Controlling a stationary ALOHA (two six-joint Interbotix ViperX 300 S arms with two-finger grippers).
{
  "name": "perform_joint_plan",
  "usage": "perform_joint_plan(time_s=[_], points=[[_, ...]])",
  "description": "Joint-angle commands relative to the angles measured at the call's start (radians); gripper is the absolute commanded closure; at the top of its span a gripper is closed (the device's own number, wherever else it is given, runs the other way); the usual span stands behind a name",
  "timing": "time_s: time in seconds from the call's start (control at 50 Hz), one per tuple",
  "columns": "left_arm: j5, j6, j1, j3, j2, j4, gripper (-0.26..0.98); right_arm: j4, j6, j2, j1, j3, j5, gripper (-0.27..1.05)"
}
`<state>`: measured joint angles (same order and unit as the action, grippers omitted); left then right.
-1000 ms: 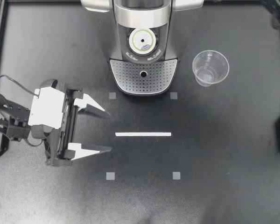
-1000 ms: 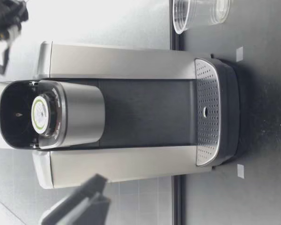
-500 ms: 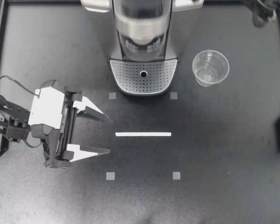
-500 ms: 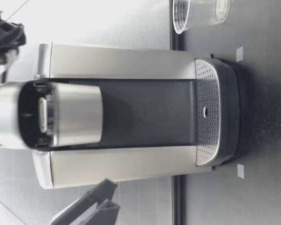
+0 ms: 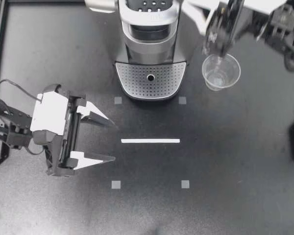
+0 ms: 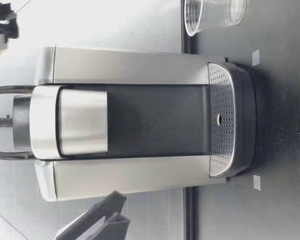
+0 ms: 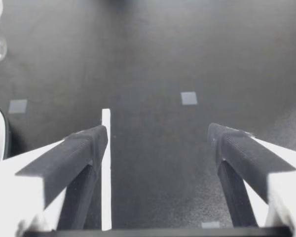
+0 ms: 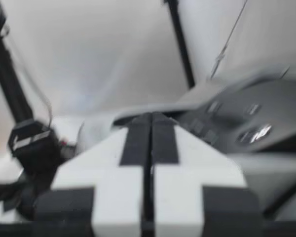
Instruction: Place the coffee capsule inside the capsule container, then place the cup onto the center of the cup tray, then push the 'Hot Water' and 'Travel Mug' buttons.
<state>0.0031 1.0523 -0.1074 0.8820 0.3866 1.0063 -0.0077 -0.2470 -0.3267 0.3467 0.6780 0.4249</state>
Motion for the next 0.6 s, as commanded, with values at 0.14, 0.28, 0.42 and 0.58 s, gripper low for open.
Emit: perform_joint_plan(time_s=[0.14,0.28,0.42,0.58], points=[[-0.008,0.0,-0.002,-0.012,0.005,0.0,-0.03,0.011,-0.04,0.002,-0.041,0.043,0.009,0.72],[-0.008,0.0,0.0,-0.011,0.003,0.0,-0.03,0.011,-0.064,-0.026,-0.046,0.072,0.011,0.72],[-0.008,0.0,0.0,-0.009,0.0,0.0,-0.03,0.012,-0.071,-0.069,-0.046,0.103,0.008,0.72],[-0.009,-0.002,0.0,-0.006,-0.002,0.0,-0.03,0.081,-0.08,-0.172,-0.038,0.189,-0.048,0.72]])
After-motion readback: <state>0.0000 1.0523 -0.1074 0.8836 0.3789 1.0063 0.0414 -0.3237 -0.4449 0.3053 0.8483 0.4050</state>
